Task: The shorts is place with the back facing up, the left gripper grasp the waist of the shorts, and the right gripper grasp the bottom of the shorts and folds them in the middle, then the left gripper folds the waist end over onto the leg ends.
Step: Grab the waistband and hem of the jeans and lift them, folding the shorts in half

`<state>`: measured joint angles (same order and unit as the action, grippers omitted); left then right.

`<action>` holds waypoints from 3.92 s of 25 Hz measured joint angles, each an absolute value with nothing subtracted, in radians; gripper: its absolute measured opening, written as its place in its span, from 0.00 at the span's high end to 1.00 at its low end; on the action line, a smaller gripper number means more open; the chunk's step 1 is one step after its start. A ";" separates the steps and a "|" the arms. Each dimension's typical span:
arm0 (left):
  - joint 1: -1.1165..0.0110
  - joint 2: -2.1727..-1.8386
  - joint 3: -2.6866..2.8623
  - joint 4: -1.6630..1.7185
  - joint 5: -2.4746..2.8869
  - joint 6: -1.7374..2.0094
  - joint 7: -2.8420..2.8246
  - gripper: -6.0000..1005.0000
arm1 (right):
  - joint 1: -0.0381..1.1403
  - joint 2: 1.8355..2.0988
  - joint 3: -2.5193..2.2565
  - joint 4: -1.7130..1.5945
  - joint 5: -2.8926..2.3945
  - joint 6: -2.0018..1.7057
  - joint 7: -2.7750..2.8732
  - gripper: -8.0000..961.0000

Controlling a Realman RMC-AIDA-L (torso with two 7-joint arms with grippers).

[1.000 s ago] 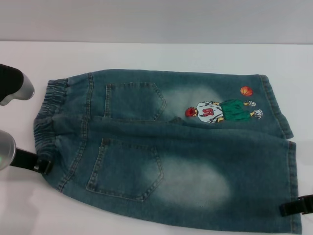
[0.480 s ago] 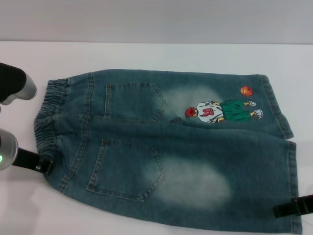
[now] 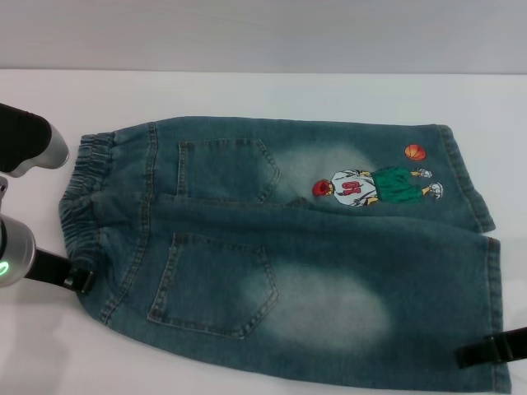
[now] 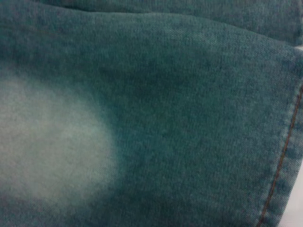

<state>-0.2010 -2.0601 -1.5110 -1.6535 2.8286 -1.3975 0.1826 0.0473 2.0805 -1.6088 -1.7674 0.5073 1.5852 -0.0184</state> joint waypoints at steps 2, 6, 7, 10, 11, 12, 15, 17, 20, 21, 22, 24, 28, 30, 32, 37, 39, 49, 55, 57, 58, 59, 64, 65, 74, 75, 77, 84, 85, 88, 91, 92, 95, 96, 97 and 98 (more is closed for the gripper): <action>-0.201 -2.060 -1.511 -1.654 2.829 -1.397 0.183 0.77 | 0.047 2.079 -1.604 -1.769 0.506 1.591 -0.018 0.40; -0.201 -2.060 -1.511 -1.655 2.829 -1.397 0.182 0.77 | 0.045 2.079 -1.601 -1.775 0.506 1.589 -0.018 0.40; -0.201 -2.060 -1.511 -1.656 2.829 -1.397 0.182 0.77 | 0.044 2.079 -1.602 -1.775 0.506 1.585 -0.018 0.40; -0.201 -2.060 -1.511 -1.655 2.829 -1.397 0.182 0.77 | 0.045 2.080 -1.607 -1.775 0.506 1.581 -0.018 0.40; -0.202 -2.060 -1.511 -1.654 2.829 -1.397 0.182 0.77 | 0.047 2.080 -1.608 -1.776 0.506 1.582 -0.020 0.40; -0.203 -2.060 -1.511 -1.654 2.829 -1.397 0.182 0.77 | 0.048 2.080 -1.608 -1.777 0.509 1.584 -0.025 0.40; -0.203 -2.060 -1.511 -1.653 2.829 -1.397 0.182 0.77 | 0.051 2.079 -1.612 -1.776 0.519 1.588 -0.045 0.41; -0.203 -2.060 -1.509 -1.653 2.829 -1.397 0.182 0.77 | 0.054 2.079 -1.622 -1.767 0.521 1.588 -0.049 0.41; -0.204 -2.060 -1.507 -1.653 2.829 -1.397 0.183 0.77 | 0.057 2.079 -1.634 -1.764 0.522 1.584 -0.050 0.63; -0.204 -2.060 -1.507 -1.653 2.829 -1.397 0.183 0.77 | 0.057 2.078 -1.635 -1.767 0.522 1.584 -0.050 0.66; -0.204 -2.060 -1.506 -1.653 2.829 -1.397 0.184 0.77 | 0.059 2.078 -1.634 -1.773 0.523 1.585 -0.050 0.68; -0.204 -2.060 -1.503 -1.653 2.829 -1.397 0.184 0.77 | 0.061 2.078 -1.632 -1.779 0.524 1.587 -0.049 0.73; -0.204 -2.059 -1.502 -1.653 2.829 -1.397 0.184 0.77 | 0.054 2.079 -1.617 -1.830 0.526 1.584 -0.048 0.83; -0.204 -2.059 -1.501 -1.653 2.829 -1.397 0.184 0.77 | 0.051 2.080 -1.609 -1.854 0.526 1.587 -0.051 0.88; -0.204 -2.059 -1.500 -1.653 2.829 -1.397 0.184 0.77 | 0.051 2.079 -1.610 -1.855 0.526 1.587 -0.052 0.90; -0.204 -2.059 -1.500 -1.654 2.829 -1.396 0.184 0.77 | 0.052 2.079 -1.621 -1.855 0.526 1.587 -0.062 0.98; -0.204 -2.059 -1.500 -1.654 2.829 -1.392 0.184 0.77 | 0.052 2.078 -1.620 -1.857 0.525 1.585 -0.065 0.98; -0.208 -2.060 -1.507 -1.654 2.828 -1.368 0.184 0.77 | 0.044 2.080 -1.613 -1.915 0.519 1.487 -0.109 0.98; -0.210 -2.060 -1.508 -1.660 2.827 -1.331 0.177 0.78 | 0.043 2.081 -1.613 -1.951 0.519 1.373 -0.131 0.97; -0.210 -2.060 -1.520 -1.661 2.824 -1.302 0.176 0.78 | 0.044 2.080 -1.610 -1.956 0.519 1.318 -0.143 0.97; -0.210 -2.060 -1.520 -1.661 2.824 -1.302 0.176 0.78 | 0.044 2.080 -1.610 -1.956 0.519 1.318 -0.143 0.97; -0.210 -2.060 -1.527 -1.662 2.823 -1.293 0.175 0.78 | 0.044 2.079 -1.609 -1.956 0.518 1.298 -0.148 0.97; -0.203 -2.061 -1.559 -1.681 2.818 -1.243 0.168 0.78 | 0.048 2.079 -1.607 -1.947 0.513 1.205 -0.158 0.96; -0.203 -2.061 -1.562 -1.687 2.817 -1.229 0.162 0.78 | 0.048 2.079 -1.607 -1.947 0.510 1.189 -0.159 0.96; -0.232 -2.060 -1.577 -1.691 2.777 -1.150 0.146 0.77 | 0.048 2.079 -1.591 -1.915 0.510 1.058 -0.183 0.95; -0.233 -2.060 -1.578 -1.691 2.776 -1.151 0.145 0.77 | 0.050 2.078 -1.592 -1.908 0.510 1.056 -0.183 0.95; -0.235 -2.061 -1.578 -1.691 2.775 -1.154 0.143 0.77 | 0.054 2.077 -1.592 -1.888 0.513 1.068 -0.185 0.95; -0.237 -2.062 -1.570 -1.689 2.777 -1.173 0.124 0.78 | 0.060 2.077 -1.542 -1.857 0.525 1.284 -0.163 0.94; -0.240 -2.062 -1.567 -1.686 2.779 -1.174 0.121 0.78 | 0.054 2.077 -1.536 -1.858 0.524 1.309 -0.157 0.93; -0.250 -2.062 -1.563 -1.681 2.781 -1.181 0.120 0.78 | 0.035 2.080 -1.530 -1.860 0.520 1.341 -0.150 0.93; -0.254 -2.062 -1.556 -1.681 2.783 -1.185 0.120 0.78 | 0.013 2.084 -1.532 -1.863 0.524 1.344 -0.149 0.93; -0.254 -2.062 -1.550 -1.681 2.783 -1.185 0.120 0.78 | 0.009 2.084 -1.535 -1.863 0.527 1.344 -0.149 0.89; -0.254 -2.063 -1.542 -1.681 2.784 -1.186 0.120 0.78 | 0.002 2.086 -1.553 -1.857 0.529 1.344 -0.148 0.76; -0.255 -2.063 -1.538 -1.681 2.784 -1.186 0.120 0.78 | 0.001 2.086 -1.561 -1.854 0.529 1.343 -0.148 0.72; -0.255 -2.063 -1.537 -1.681 2.784 -1.186 0.120 0.78 | 0.001 2.087 -1.570 -1.852 0.531 1.341 -0.148 0.70; -0.256 -2.063 -1.535 -1.681 2.784 -1.186 0.120 0.78 | 0.001 2.087 -1.581 -1.849 0.543 1.338 -0.148 0.69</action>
